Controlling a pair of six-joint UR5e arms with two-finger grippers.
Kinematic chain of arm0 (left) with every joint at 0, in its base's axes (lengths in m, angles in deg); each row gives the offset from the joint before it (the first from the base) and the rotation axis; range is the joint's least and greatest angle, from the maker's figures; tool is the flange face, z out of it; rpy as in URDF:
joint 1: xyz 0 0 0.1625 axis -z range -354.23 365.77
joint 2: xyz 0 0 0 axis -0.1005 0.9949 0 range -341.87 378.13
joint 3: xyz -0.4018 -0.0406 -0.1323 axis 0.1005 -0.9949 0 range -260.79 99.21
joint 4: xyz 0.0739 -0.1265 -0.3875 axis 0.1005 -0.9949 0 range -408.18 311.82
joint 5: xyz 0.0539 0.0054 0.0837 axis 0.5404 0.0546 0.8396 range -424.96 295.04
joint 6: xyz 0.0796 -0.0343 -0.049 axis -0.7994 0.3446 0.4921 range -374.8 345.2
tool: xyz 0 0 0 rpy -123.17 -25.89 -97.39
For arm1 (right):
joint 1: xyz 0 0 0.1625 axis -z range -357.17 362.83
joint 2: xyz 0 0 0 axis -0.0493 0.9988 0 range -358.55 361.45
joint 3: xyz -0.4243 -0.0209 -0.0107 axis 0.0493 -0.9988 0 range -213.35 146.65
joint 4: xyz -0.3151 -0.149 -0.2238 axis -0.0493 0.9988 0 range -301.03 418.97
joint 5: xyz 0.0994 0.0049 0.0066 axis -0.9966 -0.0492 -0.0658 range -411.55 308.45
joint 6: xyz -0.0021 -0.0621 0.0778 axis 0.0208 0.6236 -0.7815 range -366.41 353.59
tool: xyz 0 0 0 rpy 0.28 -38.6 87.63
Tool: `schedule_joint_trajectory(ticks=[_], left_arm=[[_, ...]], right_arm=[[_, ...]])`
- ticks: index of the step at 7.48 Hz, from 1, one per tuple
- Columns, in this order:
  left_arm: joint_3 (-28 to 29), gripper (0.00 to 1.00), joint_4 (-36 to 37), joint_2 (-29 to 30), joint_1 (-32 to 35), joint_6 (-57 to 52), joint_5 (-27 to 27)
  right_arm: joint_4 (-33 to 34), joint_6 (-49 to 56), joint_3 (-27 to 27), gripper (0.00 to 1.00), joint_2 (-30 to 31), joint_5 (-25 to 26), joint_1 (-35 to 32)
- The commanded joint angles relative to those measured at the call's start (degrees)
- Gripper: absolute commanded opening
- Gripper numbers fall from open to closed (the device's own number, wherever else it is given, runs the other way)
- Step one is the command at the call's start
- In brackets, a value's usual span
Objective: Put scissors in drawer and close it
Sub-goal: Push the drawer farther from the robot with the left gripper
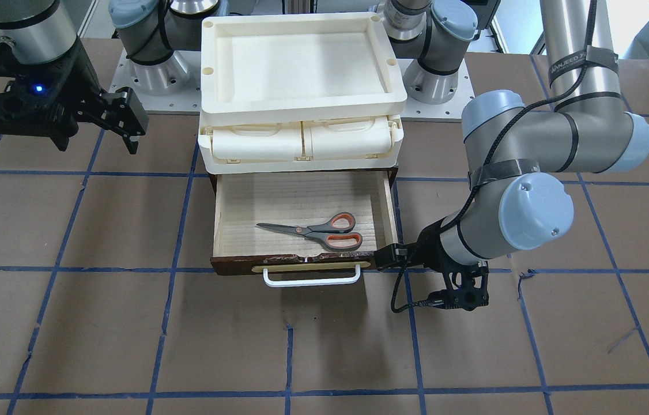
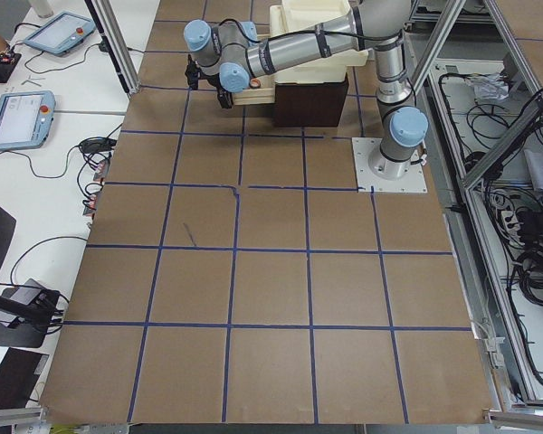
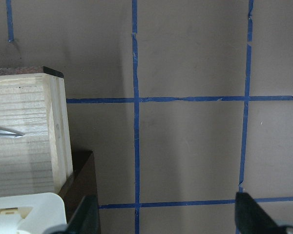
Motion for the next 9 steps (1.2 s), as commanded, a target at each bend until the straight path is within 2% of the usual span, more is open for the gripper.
schedule_joint_trajectory(ticks=[1,6,9], left_arm=[[-0.9,1.00,-2.4,-1.3,0.0,0.2,0.1],[-3.4,1.00,-3.0,-2.3,0.1,1.8,0.0],[-3.7,1.00,-6.7,-2.7,0.1,1.8,0.0]], right_arm=[[0.0,0.0,0.1,1.00,0.0,0.1,0.0],[0.0,-0.1,0.2,1.00,0.0,0.0,0.0],[0.0,0.0,0.2,1.00,0.0,0.0,0.0]])
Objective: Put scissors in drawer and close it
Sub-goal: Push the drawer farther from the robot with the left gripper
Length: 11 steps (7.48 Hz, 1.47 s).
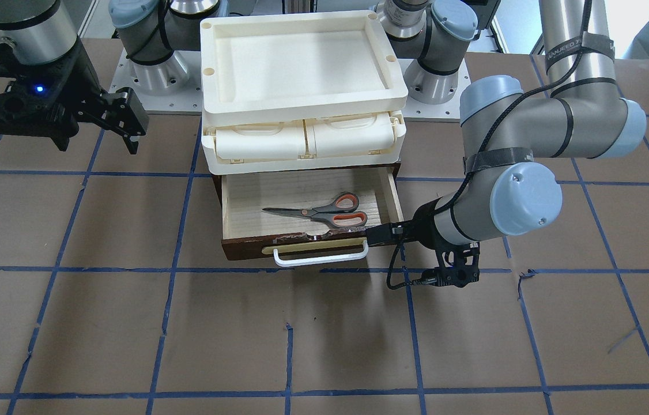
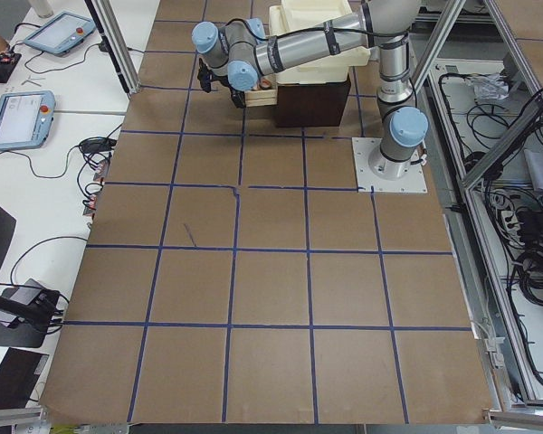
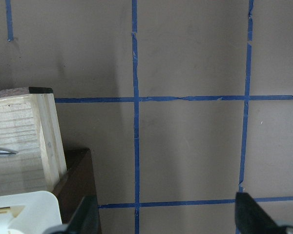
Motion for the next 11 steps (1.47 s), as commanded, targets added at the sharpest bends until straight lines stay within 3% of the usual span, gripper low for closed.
schedule_joint_trajectory(ticks=[1,5,10,11], left_arm=[[-0.1,1.00,-2.7,-0.5,0.0,0.1,0.0],[-0.3,1.00,-8.9,-1.1,0.3,3.5,0.0],[-3.0,1.00,-9.3,-2.5,0.4,3.9,0.0],[-3.0,1.00,-13.0,-2.5,0.4,3.9,0.0]], right_arm=[[-0.1,0.0,0.0,1.00,0.0,0.0,0.0],[0.0,-0.1,0.0,1.00,0.0,0.0,0.0],[0.2,0.0,0.0,1.00,0.0,0.0,0.0],[0.2,0.0,0.0,1.00,0.1,0.0,-0.1]])
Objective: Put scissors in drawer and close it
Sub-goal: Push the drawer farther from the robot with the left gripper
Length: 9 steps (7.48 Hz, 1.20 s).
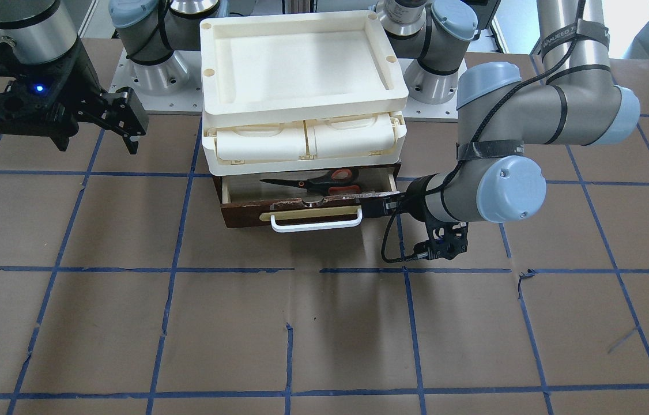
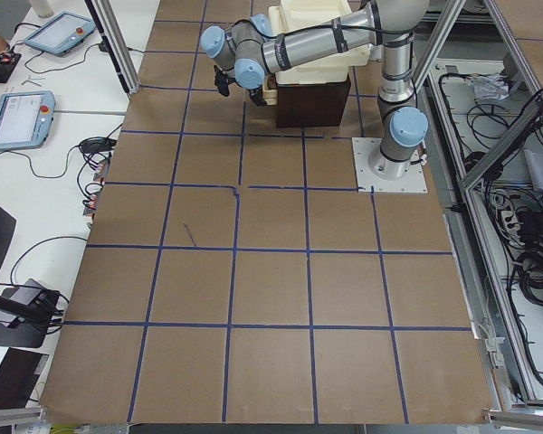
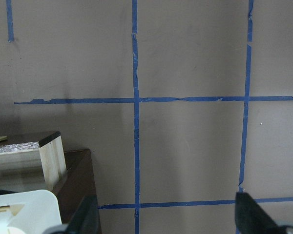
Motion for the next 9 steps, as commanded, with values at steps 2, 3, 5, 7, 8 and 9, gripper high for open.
schedule_joint_trajectory(ticks=[2,3,5,7,8,9], left_arm=[[-0.1,1.00,-5.9,-0.2,0.0,-0.3,0.0],[-0.1,1.00,-6.3,-0.3,0.0,-0.3,0.0],[-0.2,1.00,-8.8,-0.3,0.0,-1.1,-0.1],[-0.3,1.00,-9.6,-0.3,0.1,-1.2,-0.1],[-0.3,1.00,-9.6,-0.3,0.0,-1.2,-0.1],[0.0,1.00,-8.6,-0.2,0.0,-1.0,0.0]], right_arm=[[0.1,0.0,-0.1,1.00,0.0,0.0,-0.1],[0.1,0.0,0.0,1.00,0.1,0.0,-0.1],[0.1,0.0,0.0,1.00,0.0,0.0,-0.1],[0.1,0.0,0.0,1.00,0.0,0.0,-0.1],[0.0,-0.1,0.1,1.00,0.0,0.0,-0.1],[0.0,0.0,0.1,1.00,0.0,0.0,-0.1]])
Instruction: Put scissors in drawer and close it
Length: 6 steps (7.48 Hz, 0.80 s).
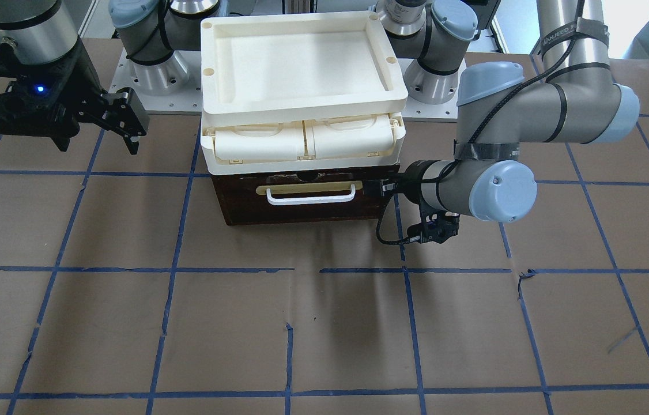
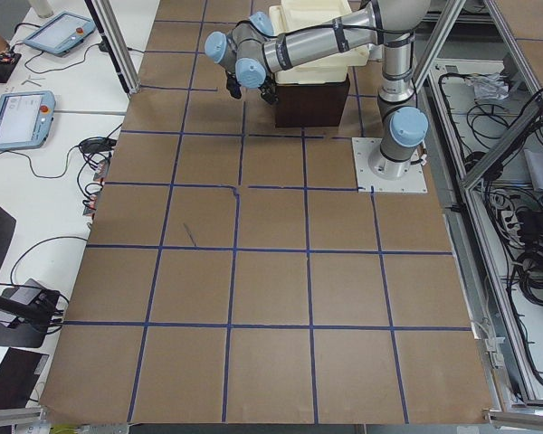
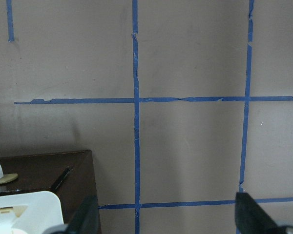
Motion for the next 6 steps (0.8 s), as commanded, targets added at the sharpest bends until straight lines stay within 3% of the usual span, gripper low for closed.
schedule_joint_trajectory(ticks=[1,2,3,6], left_arm=[[1.1,1.00,7.3,-0.2,-0.1,0.3,0.2],[1.4,1.00,18.6,-1.7,-0.3,0.1,0.6],[1.4,1.00,24.7,-4.0,-0.5,0.0,0.9],[3.5,1.00,26.5,-9.6,-3.4,-0.2,6.0]], right_arm=[[0.1,-0.1,0.0,1.00,0.0,0.0,0.0],[0.1,-0.1,0.0,1.00,0.0,0.0,0.0],[0.1,-0.1,0.0,1.00,0.0,0.0,0.0],[0.0,-0.1,-0.1,1.00,0.3,-0.1,-0.1]])
